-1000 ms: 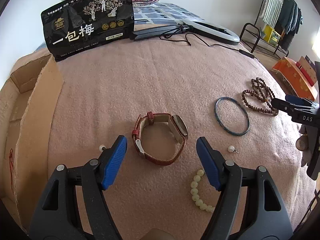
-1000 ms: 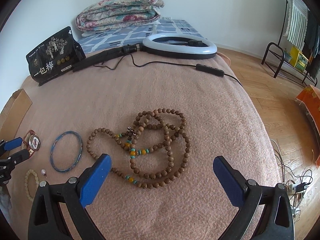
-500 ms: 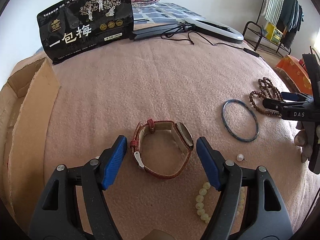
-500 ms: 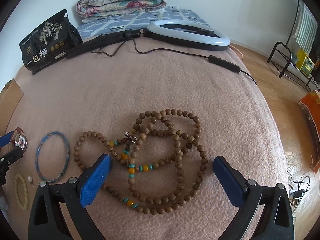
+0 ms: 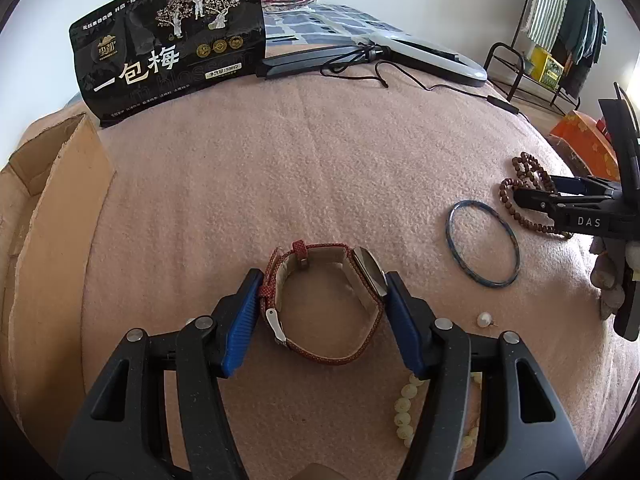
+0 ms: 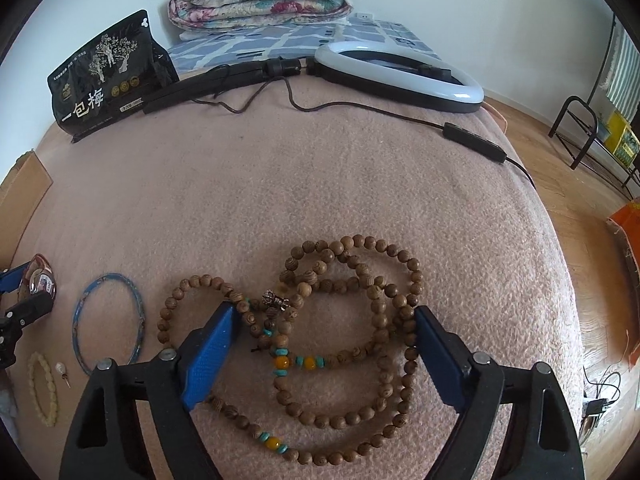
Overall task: Organize jewelry
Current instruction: 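Grasp the red-strap watch with the left tool while the right tool grasps the brown bead necklace, then lift the watch with the left tool toward the box while the right tool lifts the bead necklace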
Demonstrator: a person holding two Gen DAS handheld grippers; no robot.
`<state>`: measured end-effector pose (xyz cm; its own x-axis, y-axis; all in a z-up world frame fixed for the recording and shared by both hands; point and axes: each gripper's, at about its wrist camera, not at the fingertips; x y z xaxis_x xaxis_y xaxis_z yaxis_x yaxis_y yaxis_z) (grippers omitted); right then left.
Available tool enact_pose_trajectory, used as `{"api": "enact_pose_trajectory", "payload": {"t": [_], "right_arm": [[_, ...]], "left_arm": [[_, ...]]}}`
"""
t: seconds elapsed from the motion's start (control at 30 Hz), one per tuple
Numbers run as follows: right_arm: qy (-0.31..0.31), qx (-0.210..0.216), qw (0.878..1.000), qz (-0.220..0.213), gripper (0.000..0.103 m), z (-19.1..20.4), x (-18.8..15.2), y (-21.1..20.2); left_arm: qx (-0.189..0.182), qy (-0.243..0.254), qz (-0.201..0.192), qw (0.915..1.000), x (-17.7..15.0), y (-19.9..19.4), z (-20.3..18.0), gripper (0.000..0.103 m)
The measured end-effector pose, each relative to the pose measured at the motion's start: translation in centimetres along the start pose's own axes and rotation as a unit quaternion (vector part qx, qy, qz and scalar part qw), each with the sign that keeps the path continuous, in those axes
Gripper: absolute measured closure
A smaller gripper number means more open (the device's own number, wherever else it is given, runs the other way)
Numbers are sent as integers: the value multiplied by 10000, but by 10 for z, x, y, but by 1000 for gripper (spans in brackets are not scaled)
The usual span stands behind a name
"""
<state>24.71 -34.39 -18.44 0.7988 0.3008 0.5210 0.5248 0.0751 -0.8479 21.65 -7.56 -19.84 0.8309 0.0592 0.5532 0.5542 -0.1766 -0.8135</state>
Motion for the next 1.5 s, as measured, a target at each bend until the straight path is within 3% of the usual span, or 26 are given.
{"api": "enact_pose_trajectory", "payload": {"t": [0.13,0.2,0.3,0.37,0.87,1.5], "right_arm": [[-155,191,9997,-81,49,6,1,-4],[-221,269,9993,-112,70,8,2,-5],[-210,383,9990,-114,86,10,2,-6],[-228,404,9989,-104,92,11,3,-6],[-295,425,9981,-339,93,18,2,-40],[-441,318,9938,-967,93,43,18,-134]], "left_arm": [[-1,-18,-21,10000,-1,-1,-1,41],[6,2,-28,10000,-1,-2,-2,41],[8,18,-39,10000,-2,-2,-2,42],[8,10,-44,10000,-2,-2,-2,42],[-125,-13,-244,9996,2,-29,-6,43],[-332,-71,-719,9968,11,-104,-2,43]]}}
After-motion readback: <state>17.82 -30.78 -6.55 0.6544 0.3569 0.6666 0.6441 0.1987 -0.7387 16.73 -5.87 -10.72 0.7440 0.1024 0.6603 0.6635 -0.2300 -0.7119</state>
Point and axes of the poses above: each gripper's, at about its wrist camera, not at the fingertips, and y roughly the way its jaws point, z to its left, x to its top, and after that the axes turned 10 degrees about -y, right-handed
